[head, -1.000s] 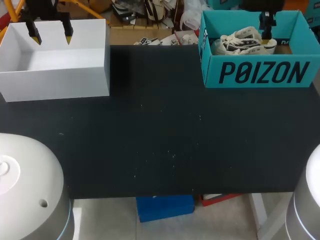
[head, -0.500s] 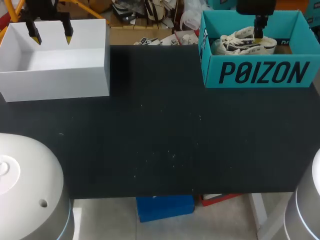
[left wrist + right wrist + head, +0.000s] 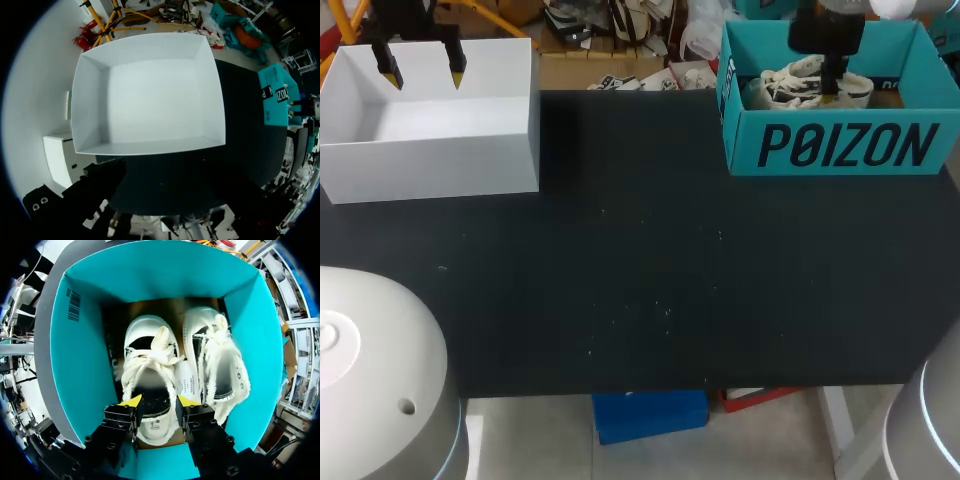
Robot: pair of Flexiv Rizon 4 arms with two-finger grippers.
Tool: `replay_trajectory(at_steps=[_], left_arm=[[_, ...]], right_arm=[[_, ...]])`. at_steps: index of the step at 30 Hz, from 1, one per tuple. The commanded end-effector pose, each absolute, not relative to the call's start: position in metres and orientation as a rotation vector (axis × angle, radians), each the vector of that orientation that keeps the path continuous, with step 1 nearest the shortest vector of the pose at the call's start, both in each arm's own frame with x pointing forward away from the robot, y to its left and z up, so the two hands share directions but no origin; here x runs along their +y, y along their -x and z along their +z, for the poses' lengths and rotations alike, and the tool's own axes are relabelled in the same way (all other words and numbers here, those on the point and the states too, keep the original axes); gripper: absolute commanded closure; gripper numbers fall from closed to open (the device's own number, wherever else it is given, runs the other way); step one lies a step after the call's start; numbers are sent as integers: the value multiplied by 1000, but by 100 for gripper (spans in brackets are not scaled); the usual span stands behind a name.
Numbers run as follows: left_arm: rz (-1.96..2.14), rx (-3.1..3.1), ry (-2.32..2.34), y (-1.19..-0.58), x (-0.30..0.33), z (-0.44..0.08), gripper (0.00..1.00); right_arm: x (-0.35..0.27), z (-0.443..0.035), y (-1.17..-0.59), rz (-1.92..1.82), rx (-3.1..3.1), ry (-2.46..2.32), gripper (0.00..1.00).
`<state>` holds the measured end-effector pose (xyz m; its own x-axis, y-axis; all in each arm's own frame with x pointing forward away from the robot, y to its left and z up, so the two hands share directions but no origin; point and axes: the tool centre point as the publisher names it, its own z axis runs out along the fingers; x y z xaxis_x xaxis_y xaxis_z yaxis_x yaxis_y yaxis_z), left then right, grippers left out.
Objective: Take the shoe out of the shoebox, open the shoe tongue, remove and reinsert the insole, then place the shoe into the shoebox
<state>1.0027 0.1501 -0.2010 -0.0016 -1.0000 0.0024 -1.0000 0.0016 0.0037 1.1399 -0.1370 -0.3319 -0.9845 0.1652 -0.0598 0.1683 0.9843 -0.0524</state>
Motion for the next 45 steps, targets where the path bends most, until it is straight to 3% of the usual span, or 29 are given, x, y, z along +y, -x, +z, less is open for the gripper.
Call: replay_trajectory(at_steps=[1, 23, 27, 28, 29, 36, 45], left_arm=[[-4, -2219, -2218, -1002, 150, -200, 0], [-4, -2219, -2218, -1002, 150, -200, 0], [-4, -2219, -2218, -1002, 150, -200, 0], [-4, -2219, -2218, -1002, 150, -200, 0], [-4, -2219, -2218, -1002, 150, -200, 0], [-4, -2219, -2218, -1002, 150, -200, 0], [-4, -2219, -2218, -1002, 150, -200, 0]], right_arm=[[-141, -350, -1147, -68, 3077, -233, 60], [-146, -390, -1158, -89, 3105, -155, 62], [-147, -396, -1156, -113, 3110, -153, 72], [-147, -397, -1156, -113, 3110, -155, 81], [-147, -397, -1156, -116, 3110, -156, 100], [-149, -384, -1154, -124, 3100, -157, 100], [-154, -334, -1152, -100, 3115, -97, 100]])
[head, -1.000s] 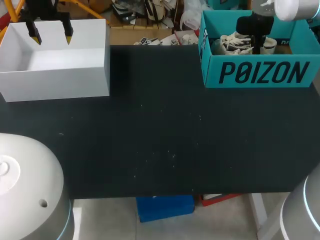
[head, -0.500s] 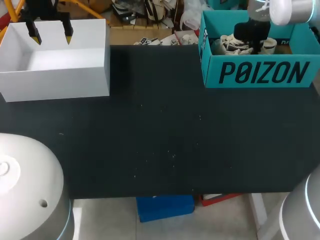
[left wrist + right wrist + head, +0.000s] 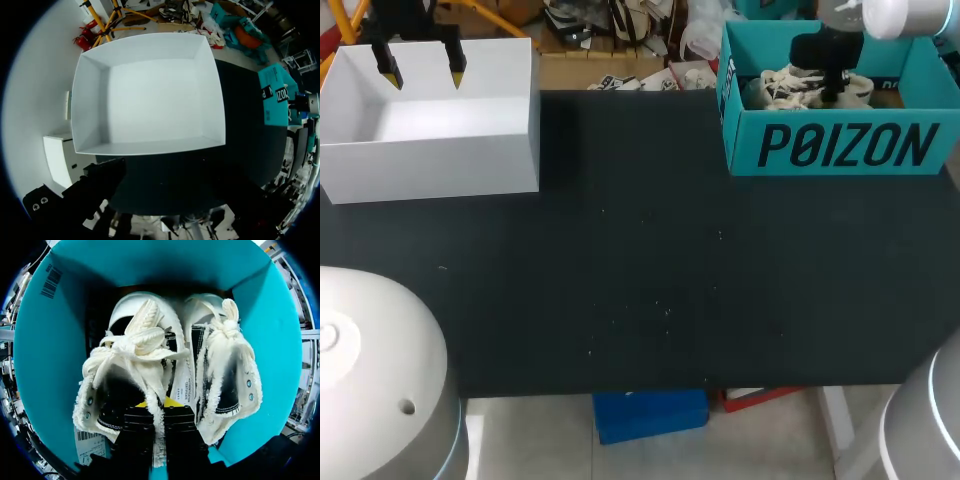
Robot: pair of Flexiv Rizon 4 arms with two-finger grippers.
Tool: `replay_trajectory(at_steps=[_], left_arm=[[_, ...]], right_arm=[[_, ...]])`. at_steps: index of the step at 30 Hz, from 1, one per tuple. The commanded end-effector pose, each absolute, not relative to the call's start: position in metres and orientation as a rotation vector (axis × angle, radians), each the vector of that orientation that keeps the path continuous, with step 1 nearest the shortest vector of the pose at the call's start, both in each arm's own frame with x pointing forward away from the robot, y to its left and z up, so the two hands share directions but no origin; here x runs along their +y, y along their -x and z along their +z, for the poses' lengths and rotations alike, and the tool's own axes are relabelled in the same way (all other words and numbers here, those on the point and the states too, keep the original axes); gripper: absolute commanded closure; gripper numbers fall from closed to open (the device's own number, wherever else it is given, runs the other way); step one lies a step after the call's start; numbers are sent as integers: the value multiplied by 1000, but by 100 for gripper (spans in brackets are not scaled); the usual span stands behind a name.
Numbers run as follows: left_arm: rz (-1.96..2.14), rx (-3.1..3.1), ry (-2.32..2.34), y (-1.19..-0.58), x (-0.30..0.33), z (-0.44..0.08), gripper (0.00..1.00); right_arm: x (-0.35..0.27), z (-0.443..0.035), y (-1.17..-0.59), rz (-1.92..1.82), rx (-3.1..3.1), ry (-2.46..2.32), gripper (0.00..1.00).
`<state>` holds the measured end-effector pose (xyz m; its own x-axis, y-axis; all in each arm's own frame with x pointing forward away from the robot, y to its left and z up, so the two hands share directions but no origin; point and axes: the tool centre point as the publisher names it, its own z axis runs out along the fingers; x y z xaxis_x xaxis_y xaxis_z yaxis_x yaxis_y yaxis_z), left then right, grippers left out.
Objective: Take the shoe out of the shoebox, open the shoe tongue, remove and reinsert the insole, then place the shoe into the shoebox
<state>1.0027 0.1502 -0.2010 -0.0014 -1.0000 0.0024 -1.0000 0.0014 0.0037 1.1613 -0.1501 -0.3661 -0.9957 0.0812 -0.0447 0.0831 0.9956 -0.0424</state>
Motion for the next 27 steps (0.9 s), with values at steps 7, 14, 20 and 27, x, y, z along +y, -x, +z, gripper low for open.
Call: replay_trajectory(at_steps=[7, 14, 20, 27], left_arm=[[-4, -2219, -2218, -1002, 150, -200, 0], [-4, -2219, -2218, -1002, 150, -200, 0], [-4, -2219, -2218, -1002, 150, -200, 0], [-4, -2219, -2218, -1002, 150, -200, 0]], right_arm=[[-164, -284, -1144, -191, 3136, -85, 100], [-173, -224, -1138, -247, 3070, -55, 100], [-169, -188, -1116, -291, 3028, -65, 100], [-141, -153, -1077, -309, 2993, -157, 100]])
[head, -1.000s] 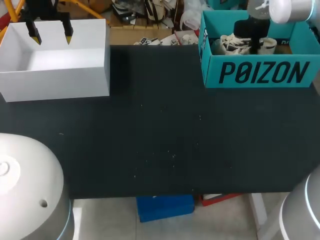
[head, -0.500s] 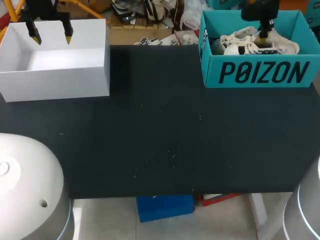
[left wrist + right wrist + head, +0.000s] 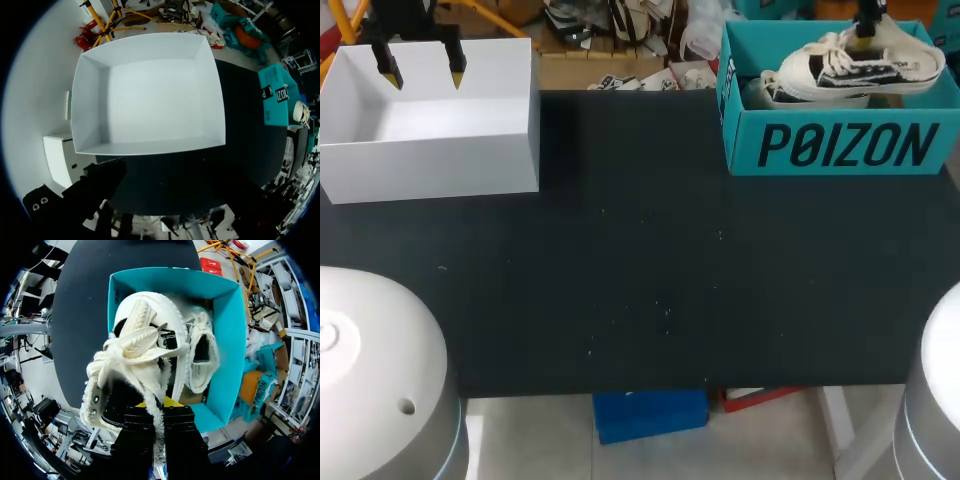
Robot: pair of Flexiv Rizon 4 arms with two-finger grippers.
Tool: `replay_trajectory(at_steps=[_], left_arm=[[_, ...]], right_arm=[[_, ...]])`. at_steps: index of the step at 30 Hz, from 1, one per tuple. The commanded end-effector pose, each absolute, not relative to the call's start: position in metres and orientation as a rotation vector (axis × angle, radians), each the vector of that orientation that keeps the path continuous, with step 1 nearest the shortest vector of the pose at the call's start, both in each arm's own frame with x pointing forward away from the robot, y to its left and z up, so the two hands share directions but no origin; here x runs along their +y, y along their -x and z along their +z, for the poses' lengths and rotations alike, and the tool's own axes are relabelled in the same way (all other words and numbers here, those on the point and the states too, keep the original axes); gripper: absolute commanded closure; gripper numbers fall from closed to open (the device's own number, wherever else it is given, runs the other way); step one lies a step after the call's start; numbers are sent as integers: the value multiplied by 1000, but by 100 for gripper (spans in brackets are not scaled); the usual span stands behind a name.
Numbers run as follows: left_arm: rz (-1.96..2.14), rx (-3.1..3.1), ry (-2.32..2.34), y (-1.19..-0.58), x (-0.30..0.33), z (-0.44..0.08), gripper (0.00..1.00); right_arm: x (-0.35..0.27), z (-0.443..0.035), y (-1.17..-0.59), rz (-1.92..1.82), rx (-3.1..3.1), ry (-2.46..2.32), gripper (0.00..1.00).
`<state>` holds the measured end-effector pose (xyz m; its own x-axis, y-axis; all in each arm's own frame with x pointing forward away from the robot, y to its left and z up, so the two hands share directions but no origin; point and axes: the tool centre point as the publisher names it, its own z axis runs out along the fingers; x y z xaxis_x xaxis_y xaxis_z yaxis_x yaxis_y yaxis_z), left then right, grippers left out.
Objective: Take the shoe out of the shoebox, open the shoe tongue, remove and reinsert the insole, then place the shoe into the shoebox
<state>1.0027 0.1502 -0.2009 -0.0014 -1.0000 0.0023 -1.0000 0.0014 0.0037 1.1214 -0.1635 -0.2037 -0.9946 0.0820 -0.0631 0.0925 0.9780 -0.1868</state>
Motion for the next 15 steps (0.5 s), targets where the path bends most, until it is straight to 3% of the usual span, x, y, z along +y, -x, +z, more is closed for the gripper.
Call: replay_trajectory(at_steps=[1, 15], left_arm=[[-4, -2219, -2218, -1002, 150, -200, 0], [-4, -2219, -2218, -1002, 150, -200, 0]], right_arm=[[-136, -149, -1070, -319, 2988, -168, 100], [20, -130, -961, -349, 2981, -277, 100]])
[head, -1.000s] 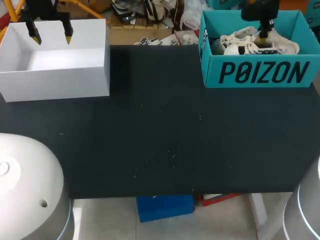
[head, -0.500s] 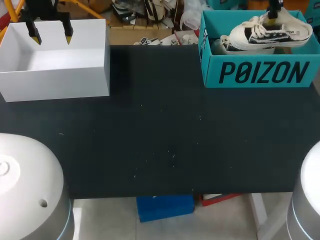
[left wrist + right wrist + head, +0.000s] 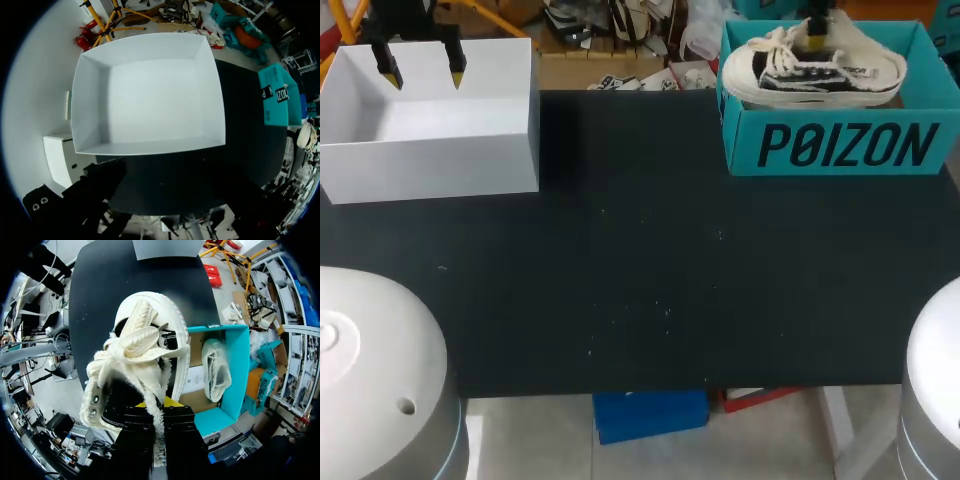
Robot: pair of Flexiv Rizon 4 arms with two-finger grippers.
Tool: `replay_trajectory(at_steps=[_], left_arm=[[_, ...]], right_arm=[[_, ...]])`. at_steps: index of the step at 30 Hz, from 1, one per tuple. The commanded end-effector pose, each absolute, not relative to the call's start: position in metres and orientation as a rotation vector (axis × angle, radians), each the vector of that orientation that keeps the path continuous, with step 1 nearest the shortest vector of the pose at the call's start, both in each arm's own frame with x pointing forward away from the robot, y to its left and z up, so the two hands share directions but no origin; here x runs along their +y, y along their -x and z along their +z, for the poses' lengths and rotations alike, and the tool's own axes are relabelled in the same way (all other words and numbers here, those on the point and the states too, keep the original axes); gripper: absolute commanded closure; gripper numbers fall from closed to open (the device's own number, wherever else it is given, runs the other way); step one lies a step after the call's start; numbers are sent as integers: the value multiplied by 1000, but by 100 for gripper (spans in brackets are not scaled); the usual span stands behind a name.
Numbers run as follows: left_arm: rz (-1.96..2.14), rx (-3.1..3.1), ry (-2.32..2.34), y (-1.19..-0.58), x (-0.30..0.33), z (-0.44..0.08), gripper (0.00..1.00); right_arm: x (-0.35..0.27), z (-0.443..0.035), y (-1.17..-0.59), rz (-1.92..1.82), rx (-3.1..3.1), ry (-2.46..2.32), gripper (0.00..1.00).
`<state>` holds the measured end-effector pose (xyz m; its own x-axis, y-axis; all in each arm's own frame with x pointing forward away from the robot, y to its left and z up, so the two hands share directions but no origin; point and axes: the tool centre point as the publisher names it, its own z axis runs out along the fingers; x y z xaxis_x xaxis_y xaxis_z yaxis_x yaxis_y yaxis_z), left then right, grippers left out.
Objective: Take the shoe out of the shoebox, open the shoe tongue, remove and reinsert the insole, then place the shoe into the shoebox
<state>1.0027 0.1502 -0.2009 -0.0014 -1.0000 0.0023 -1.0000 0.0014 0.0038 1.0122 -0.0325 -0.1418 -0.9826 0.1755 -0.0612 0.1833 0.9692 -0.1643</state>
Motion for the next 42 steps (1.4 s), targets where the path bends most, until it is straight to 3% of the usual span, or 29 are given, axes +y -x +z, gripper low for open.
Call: replay_trajectory(at_steps=[1, 10, 22, 42], left_arm=[[-4, -2219, -2218, -1002, 150, -200, 0], [-4, -2219, -2218, -1002, 150, -200, 0], [-4, -2219, -2218, -1002, 150, -200, 0], [-4, -2219, -2218, -1002, 150, -200, 0]], right_arm=[[33, -131, -953, -351, 2987, -278, 100], [136, -163, -888, -294, 3064, -242, 100], [213, -240, -862, -193, 3114, -111, 100], [240, -340, -855, -92, 3133, 117, 100]])
